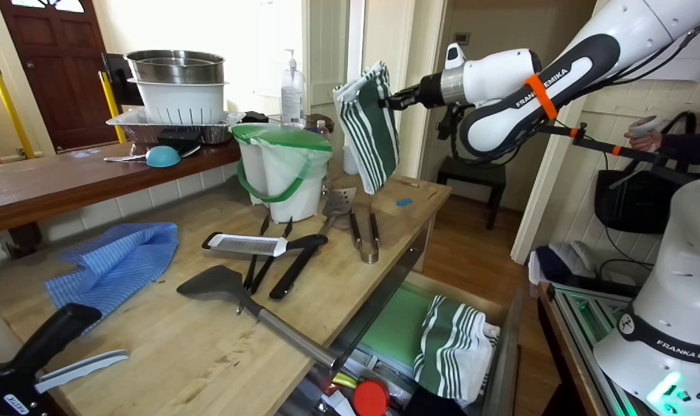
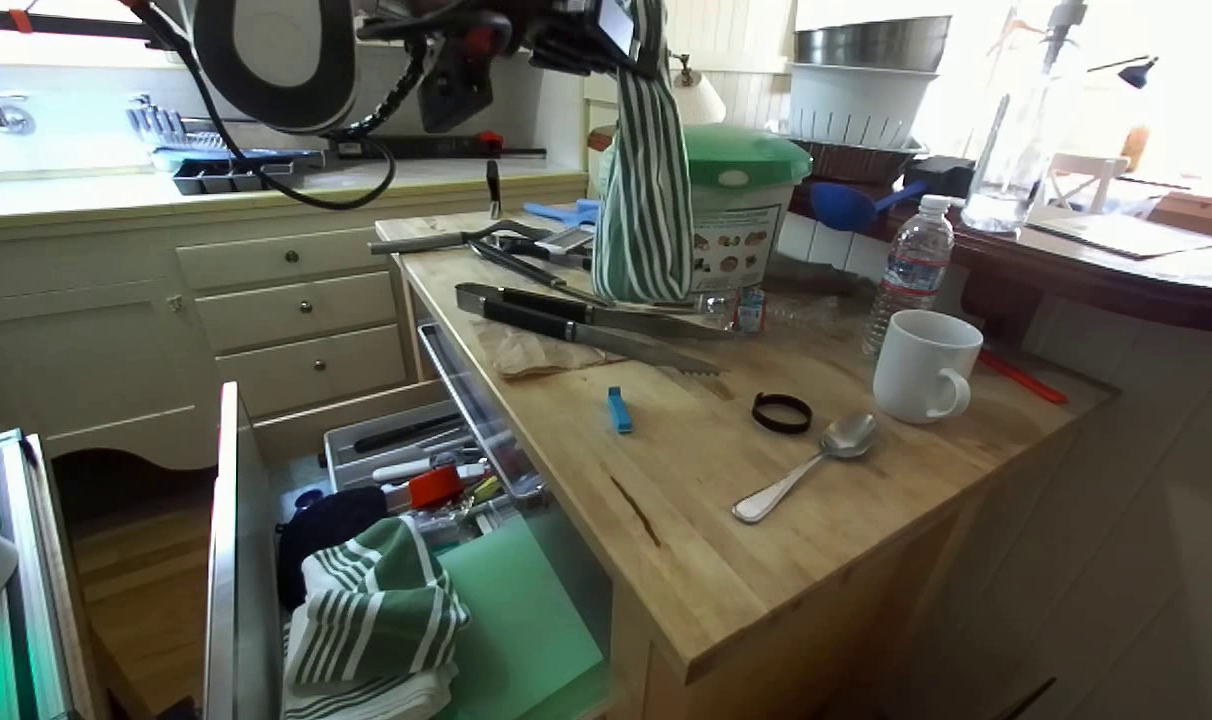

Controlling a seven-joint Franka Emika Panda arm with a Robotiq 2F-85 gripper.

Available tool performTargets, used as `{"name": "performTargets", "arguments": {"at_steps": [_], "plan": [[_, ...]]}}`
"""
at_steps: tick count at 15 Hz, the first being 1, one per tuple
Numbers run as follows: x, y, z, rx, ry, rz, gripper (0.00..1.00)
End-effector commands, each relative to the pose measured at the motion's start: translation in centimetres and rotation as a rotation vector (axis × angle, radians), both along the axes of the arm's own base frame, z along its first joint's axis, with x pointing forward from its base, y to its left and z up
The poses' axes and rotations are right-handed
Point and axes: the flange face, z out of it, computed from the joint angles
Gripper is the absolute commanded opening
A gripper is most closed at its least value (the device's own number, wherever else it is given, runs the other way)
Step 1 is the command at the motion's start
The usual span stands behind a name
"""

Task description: Remove one green towel from the drawer and put it on the table

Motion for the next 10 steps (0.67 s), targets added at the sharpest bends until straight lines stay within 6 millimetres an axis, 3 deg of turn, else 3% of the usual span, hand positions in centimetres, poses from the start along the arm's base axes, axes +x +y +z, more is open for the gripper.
{"name": "performTargets", "arguments": {"at_steps": [1,5,6,8,10], "plan": [[3.8,-0.3,-2.7,0.152,0.067,-0.040,0.04],[7.3,-2.2,-5.5,0.281,0.136,-0.140,0.04],[7.9,-2.6,-5.6,0.311,0.145,-0.162,0.42],[8.7,-3.8,-5.5,0.348,0.143,-0.207,0.49],[8.2,-5.0,-4.0,0.353,0.122,-0.233,0.65]]}}
